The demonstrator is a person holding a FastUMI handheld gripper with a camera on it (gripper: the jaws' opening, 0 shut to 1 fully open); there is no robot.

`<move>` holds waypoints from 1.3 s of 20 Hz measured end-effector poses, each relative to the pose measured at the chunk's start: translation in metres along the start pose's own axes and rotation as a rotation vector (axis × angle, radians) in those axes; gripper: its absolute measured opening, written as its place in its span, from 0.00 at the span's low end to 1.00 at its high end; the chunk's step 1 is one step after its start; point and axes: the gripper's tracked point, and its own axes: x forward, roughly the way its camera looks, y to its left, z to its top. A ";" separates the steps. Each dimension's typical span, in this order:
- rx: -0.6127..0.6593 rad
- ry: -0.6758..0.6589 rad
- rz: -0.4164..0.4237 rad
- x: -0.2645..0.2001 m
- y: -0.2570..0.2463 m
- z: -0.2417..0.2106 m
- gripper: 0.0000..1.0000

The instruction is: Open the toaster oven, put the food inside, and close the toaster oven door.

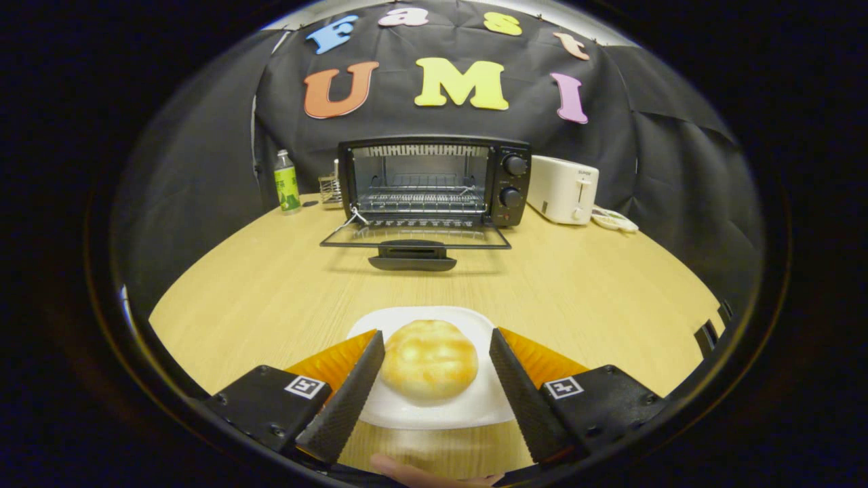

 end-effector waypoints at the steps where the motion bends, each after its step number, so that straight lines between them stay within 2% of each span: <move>1: 0.003 0.008 0.002 -0.001 0.001 -0.004 1.00; 6: 0.016 0.065 0.018 0.004 0.010 -0.034 1.00; 10: 0.021 0.025 0.014 0.006 0.008 -0.027 1.00; 12: 0.027 0.016 0.039 0.006 0.014 -0.027 1.00; 14: 0.018 -0.003 0.066 0.001 0.019 -0.021 0.96; 20: -0.063 -0.167 0.036 -0.024 0.020 0.020 0.92; 26: -0.008 -0.239 0.069 -0.044 0.025 0.063 0.92</move>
